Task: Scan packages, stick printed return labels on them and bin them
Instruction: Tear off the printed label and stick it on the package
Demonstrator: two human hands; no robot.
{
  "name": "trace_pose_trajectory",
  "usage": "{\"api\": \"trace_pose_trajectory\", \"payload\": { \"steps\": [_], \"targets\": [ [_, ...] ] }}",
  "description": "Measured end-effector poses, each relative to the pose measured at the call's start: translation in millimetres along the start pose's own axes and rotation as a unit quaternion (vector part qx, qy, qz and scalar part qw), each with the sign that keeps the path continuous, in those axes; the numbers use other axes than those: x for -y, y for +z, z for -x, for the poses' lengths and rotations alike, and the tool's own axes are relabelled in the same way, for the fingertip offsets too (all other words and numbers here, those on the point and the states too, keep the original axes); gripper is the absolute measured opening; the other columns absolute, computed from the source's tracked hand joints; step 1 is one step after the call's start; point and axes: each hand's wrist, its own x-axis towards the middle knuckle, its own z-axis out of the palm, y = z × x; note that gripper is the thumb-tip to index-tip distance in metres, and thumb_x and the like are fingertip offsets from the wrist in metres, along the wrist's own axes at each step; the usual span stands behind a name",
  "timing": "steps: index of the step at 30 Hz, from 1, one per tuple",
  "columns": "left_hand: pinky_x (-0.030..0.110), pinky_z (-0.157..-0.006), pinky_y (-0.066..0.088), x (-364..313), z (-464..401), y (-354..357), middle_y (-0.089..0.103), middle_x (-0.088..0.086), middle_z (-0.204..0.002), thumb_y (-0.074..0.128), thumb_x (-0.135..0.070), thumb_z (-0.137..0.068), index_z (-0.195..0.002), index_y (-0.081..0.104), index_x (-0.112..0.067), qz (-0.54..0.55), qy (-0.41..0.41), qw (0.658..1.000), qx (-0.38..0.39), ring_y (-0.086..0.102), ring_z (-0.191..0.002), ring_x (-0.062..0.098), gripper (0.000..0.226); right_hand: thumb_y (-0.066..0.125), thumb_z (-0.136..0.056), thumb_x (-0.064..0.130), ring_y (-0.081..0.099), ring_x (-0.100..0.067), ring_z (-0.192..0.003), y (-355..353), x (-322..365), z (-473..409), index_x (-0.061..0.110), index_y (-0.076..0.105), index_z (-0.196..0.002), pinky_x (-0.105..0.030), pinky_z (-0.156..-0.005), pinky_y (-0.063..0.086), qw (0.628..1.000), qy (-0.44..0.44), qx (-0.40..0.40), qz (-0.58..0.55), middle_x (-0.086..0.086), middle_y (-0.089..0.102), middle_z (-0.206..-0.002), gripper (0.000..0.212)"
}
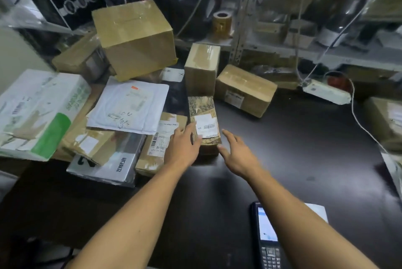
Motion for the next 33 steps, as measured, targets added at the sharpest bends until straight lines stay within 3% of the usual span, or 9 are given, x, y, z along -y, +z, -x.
{"api": "trace_pose_trajectory", "payload": {
  "steps": [6, 8, 14, 17, 20, 23, 26, 28, 33],
  "targets": [
    [0.038, -0.106, 0.038, -11.5, -37.2, 16.9, 0.047, 0.005, -0.147, 0.049, -0.035, -0.102, -0.149, 0.039, -0.035, 0.057, -0.022, 0.998, -0.022, 0.045, -0.133, 0.026, 0.048, 0.031, -0.106, 0.041, 0.041, -0.028, -0.135, 9.1, -4.4, -54.0, 0.028, 0.029, -0.153, -0.038, -0.108, 0.034, 0.995, -0.03, 0.014, -0.093, -0.01, 0.042, -0.15, 0.05],
    [0.036, -0.108, 0.036, -9.9, -37.9, 21.8, 0.045, 0.007, -0.145, 0.057, -0.033, -0.098, -0.149, 0.04, -0.032, 0.048, -0.027, 0.998, 0.001, 0.045, -0.132, 0.026, 0.054, 0.034, -0.105, 0.038, 0.044, -0.031, -0.131, 14.2, -6.6, -60.9, 0.027, 0.03, -0.152, -0.042, -0.106, 0.04, 0.994, -0.026, 0.023, -0.105, -0.013, 0.044, -0.148, 0.049],
    [0.027, -0.109, 0.032, -1.2, -18.2, 32.8, 0.038, 0.005, -0.132, 0.07, -0.028, -0.09, -0.149, 0.039, -0.033, 0.088, -0.062, 0.992, 0.061, 0.045, -0.127, 0.022, 0.067, 0.046, -0.101, 0.026, 0.052, -0.031, -0.119, 20.8, -19.6, -40.1, 0.031, 0.035, -0.145, -0.035, -0.095, 0.041, 0.992, -0.011, 0.03, -0.12, -0.014, 0.052, -0.135, 0.046],
    [0.03, -0.114, 0.032, 4.1, -1.9, 40.4, 0.032, 0.001, -0.123, 0.074, -0.025, -0.086, -0.148, 0.037, -0.038, 0.107, -0.06, 0.989, 0.086, 0.043, -0.127, 0.023, 0.073, 0.049, -0.099, 0.027, 0.056, -0.028, -0.113, 26.2, -29.6, -15.7, 0.034, 0.037, -0.141, -0.037, -0.093, 0.045, 0.99, 0.006, 0.035, -0.135, -0.01, 0.054, -0.132, 0.044],
    [0.031, -0.114, 0.027, 13.7, 22.2, 49.2, 0.029, 0.002, -0.133, 0.073, -0.026, -0.086, -0.147, 0.035, -0.044, 0.112, -0.056, 0.986, 0.112, 0.033, -0.132, 0.024, 0.074, 0.05, -0.098, 0.027, 0.059, -0.027, -0.108, 34.7, -36.6, 13.2, 0.035, 0.036, -0.14, -0.04, -0.095, 0.048, 0.988, 0.015, 0.035, -0.15, -0.009, 0.054, -0.133, 0.045],
    [0.027, -0.109, 0.032, 27.3, 51.5, 59.5, 0.028, 0.003, -0.151, 0.07, -0.022, -0.088, -0.147, 0.031, -0.045, 0.186, -0.027, 0.973, 0.136, 0.038, -0.135, 0.019, 0.075, 0.05, -0.099, 0.025, 0.061, -0.024, -0.106, 44.9, -39.4, 46.5, 0.033, 0.037, -0.142, -0.035, -0.093, 0.048, 0.985, 0.016, 0.026, -0.17, -0.008, 0.054, -0.135, 0.046],
    [0.029, -0.11, 0.038, 41.4, 81.3, 68.4, 0.038, 0.001, -0.15, 0.068, -0.02, -0.089, -0.144, 0.027, -0.05, 0.23, -0.003, 0.961, 0.152, 0.046, -0.131, 0.015, 0.075, 0.051, -0.099, 0.025, 0.06, -0.018, -0.106, 57.1, -39.4, 81.0, 0.032, 0.039, -0.142, -0.026, -0.085, 0.043, 0.985, 0.018, 0.004, -0.172, -0.002, 0.054, -0.137, 0.045],
    [0.024, -0.109, 0.035, 48.5, 97.2, 73.0, 0.037, 0.001, -0.149, 0.066, -0.014, -0.09, -0.149, 0.029, -0.04, 0.233, 0.008, 0.96, 0.152, 0.044, -0.132, 0.015, 0.075, 0.052, -0.1, 0.024, 0.058, -0.011, -0.101, 65.5, -37.8, 102.7, 0.033, 0.039, -0.141, -0.023, -0.081, 0.039, 0.984, 0.031, -0.006, -0.178, 0.002, 0.055, -0.135, 0.045],
    [0.023, -0.109, 0.034, 59.5, 125.6, 79.5, 0.033, 0.001, -0.147, 0.065, -0.018, -0.094, -0.153, 0.026, -0.036, 0.255, 0.027, 0.95, 0.178, 0.042, -0.133, 0.014, 0.072, 0.05, -0.1, 0.023, 0.057, -0.009, -0.104, 86.2, -33.3, 142.9, 0.032, 0.037, -0.144, -0.023, -0.085, 0.04, 0.98, 0.06, -0.031, -0.189, 0.004, 0.05, -0.143, 0.046]
  ]
}}
